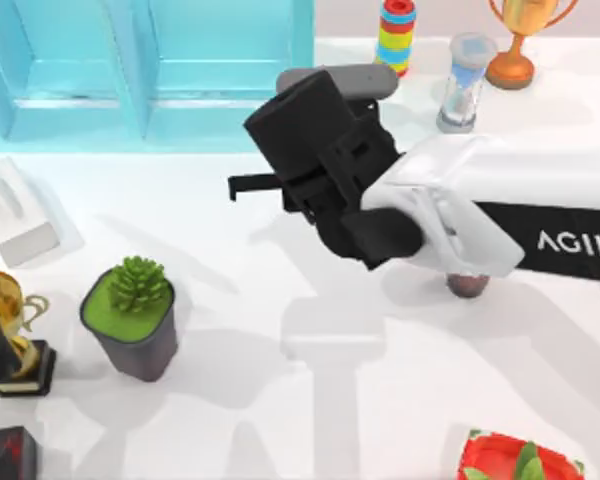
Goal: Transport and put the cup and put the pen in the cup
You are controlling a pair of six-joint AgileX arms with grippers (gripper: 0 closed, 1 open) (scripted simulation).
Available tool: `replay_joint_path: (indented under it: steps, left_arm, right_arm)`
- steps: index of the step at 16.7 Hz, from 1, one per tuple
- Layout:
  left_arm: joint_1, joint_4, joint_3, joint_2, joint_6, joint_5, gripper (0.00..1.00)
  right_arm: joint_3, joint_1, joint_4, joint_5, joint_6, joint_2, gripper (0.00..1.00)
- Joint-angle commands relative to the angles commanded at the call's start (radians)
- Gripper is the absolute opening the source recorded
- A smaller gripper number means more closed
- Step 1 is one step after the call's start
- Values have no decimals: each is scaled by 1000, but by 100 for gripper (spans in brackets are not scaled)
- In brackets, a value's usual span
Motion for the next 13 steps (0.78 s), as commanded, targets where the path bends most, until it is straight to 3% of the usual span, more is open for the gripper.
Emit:
replay_joint_path:
  steps: [4,13]
  left_arm:
    - [0,0,0,0,0,0,100]
    - [0,0,0,0,0,0,100]
  right_arm:
    - [-137,7,258,168,-123,-47,0]
    - [-544,92,1119,531,-491,-225,0]
